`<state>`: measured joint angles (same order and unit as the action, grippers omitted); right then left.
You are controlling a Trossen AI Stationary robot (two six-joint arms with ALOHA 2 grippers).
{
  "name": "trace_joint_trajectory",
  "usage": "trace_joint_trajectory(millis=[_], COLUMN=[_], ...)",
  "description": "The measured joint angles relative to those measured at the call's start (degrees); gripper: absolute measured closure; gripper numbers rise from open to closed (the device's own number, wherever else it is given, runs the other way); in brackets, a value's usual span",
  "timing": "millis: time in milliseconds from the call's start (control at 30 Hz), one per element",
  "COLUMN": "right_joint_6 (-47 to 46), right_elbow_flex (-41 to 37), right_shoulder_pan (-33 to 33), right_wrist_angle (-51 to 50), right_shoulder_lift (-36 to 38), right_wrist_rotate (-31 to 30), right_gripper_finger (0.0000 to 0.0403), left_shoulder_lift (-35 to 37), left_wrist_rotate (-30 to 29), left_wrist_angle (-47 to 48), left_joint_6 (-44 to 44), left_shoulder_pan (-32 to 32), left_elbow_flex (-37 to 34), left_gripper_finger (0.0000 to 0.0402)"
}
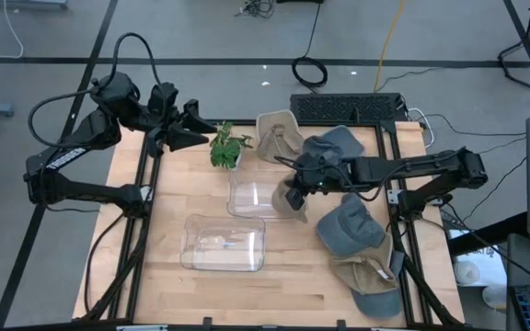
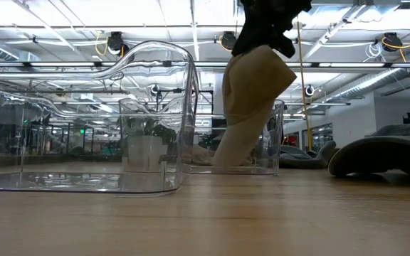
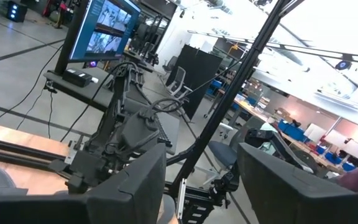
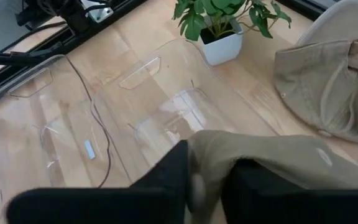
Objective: Pick & Place hat
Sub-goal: Put the top right brown cap into the top transparent bin, then put the bottom brown cap into the top transparent bin
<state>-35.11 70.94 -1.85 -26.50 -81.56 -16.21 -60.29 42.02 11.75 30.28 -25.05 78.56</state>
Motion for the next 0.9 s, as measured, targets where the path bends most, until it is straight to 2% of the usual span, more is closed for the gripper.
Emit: trace_joint_trajectory(millis=[267, 433, 633, 900], right_joint_6=[0.24, 2.56, 3.12, 6.35], right_elbow_flex=[-0.07, -0.03, 0.06, 0.02], right_shoulder_pan=[0.33, 0.36, 0.39, 0.22], right_wrist_angle=[-0.39, 0.56, 0.65, 0.45], right_shoulder_lift=[1.42, 2.90, 4.82, 7.51], right_wrist_rotate=[-0.02, -0.21, -0.14, 0.04], right_gripper_finger=[0.0229, 0.0184, 0.0152, 0.0135], left_shoulder_lift=[0.00, 0.00, 0.00, 0.00], left_wrist_rotate=[0.02, 0.02, 0.01, 0.02], left_wrist_angle=[0.00, 0.00, 0.00, 0.00], left_joint_6=[-0.17, -0.20, -0.40, -0.57], left_shoulder_pan=[0.01, -0.01, 0.03, -0.01], left_elbow_flex=[0.00, 0.00, 0.00, 0.02], left_gripper_finger=[0.0210, 0.0204, 0.0195, 0.0209])
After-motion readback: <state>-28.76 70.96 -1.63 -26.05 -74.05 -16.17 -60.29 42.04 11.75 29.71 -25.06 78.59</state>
